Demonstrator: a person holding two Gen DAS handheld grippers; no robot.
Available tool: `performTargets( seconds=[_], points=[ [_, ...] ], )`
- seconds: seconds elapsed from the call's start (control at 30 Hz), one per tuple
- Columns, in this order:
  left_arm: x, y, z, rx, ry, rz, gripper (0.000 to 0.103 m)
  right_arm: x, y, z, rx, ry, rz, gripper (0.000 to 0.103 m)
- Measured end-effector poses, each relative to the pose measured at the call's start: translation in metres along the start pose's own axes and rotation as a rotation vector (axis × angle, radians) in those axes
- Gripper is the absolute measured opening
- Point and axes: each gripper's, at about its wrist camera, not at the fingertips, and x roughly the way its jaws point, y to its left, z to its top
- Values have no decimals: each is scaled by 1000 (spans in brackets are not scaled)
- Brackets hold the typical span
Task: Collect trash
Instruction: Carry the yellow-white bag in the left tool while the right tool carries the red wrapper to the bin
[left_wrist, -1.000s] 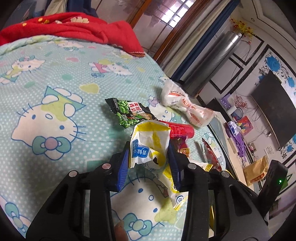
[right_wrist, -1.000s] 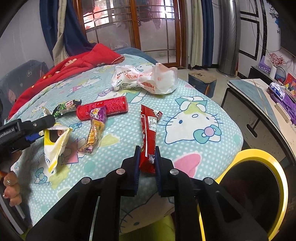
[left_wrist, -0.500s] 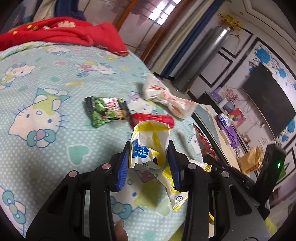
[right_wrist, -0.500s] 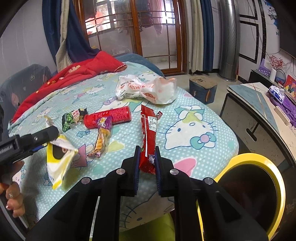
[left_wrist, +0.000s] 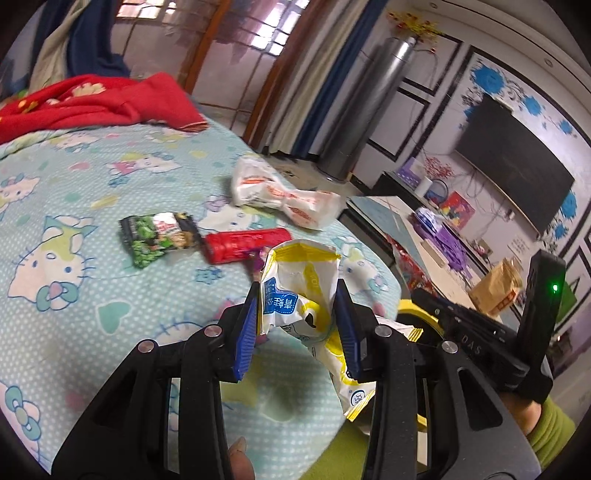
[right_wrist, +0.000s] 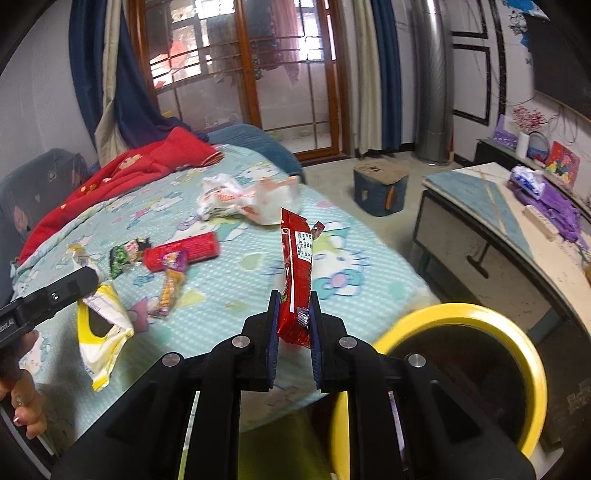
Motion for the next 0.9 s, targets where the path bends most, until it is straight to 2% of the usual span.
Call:
performTargets(
  seconds=[0.33,0.9],
  points=[
    [4,-33,-6,107,-1,-33,31,-19,-40,-10,71,-18,-61,14],
    [27,-84,-27,284,55,-98,31,-38,-93,-29,186,-30,-133,14]
  ],
)
